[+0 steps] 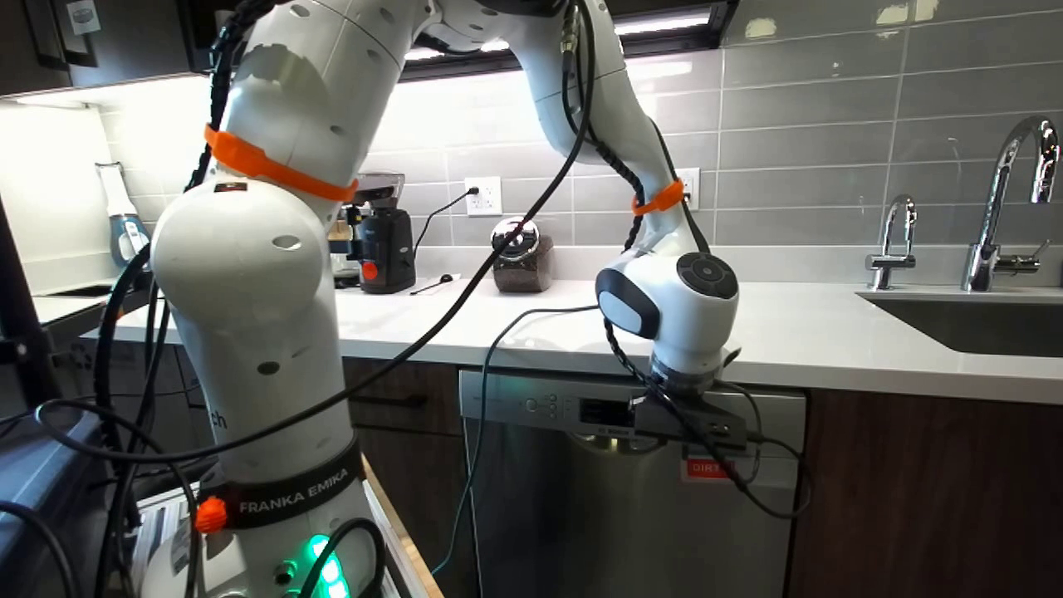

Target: Press a button on the machine

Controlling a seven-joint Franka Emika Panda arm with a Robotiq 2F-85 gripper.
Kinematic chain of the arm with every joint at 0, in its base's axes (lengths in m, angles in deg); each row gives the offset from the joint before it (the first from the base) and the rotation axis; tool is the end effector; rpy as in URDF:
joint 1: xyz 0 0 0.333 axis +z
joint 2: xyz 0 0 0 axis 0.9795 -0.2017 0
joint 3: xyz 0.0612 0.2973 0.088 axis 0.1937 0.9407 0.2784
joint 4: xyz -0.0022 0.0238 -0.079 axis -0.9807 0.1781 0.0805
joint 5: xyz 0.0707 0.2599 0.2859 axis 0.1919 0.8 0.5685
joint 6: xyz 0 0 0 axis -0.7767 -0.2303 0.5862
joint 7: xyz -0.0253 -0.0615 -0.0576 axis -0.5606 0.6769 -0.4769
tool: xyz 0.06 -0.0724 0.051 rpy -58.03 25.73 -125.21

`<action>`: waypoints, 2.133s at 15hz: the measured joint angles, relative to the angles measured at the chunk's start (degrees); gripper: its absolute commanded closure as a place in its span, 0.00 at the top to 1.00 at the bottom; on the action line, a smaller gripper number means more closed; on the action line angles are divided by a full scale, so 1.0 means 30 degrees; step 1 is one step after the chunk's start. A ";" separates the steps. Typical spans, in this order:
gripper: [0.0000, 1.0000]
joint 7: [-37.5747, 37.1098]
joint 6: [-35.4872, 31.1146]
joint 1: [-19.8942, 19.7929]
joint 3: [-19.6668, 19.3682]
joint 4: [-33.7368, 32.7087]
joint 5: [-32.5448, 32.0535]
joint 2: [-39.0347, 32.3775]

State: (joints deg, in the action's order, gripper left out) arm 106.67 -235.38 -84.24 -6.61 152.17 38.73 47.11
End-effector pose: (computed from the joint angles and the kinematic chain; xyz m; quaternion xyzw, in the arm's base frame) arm 0.4656 -0.0978 0.1207 -0.9016 -0.3608 -0.2032 0.1255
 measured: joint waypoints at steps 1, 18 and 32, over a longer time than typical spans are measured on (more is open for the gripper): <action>0.00 -0.0001 0.0008 0.0000 0.0001 0.0020 0.0000 0.0040; 0.00 -0.0018 0.0785 -0.0245 0.0023 0.0028 0.0378 0.0124; 0.00 -0.0874 0.3638 -0.1043 -0.0519 0.0020 0.1303 0.0124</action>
State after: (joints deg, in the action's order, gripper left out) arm 104.04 -224.46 -87.36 -8.17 152.23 42.64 47.48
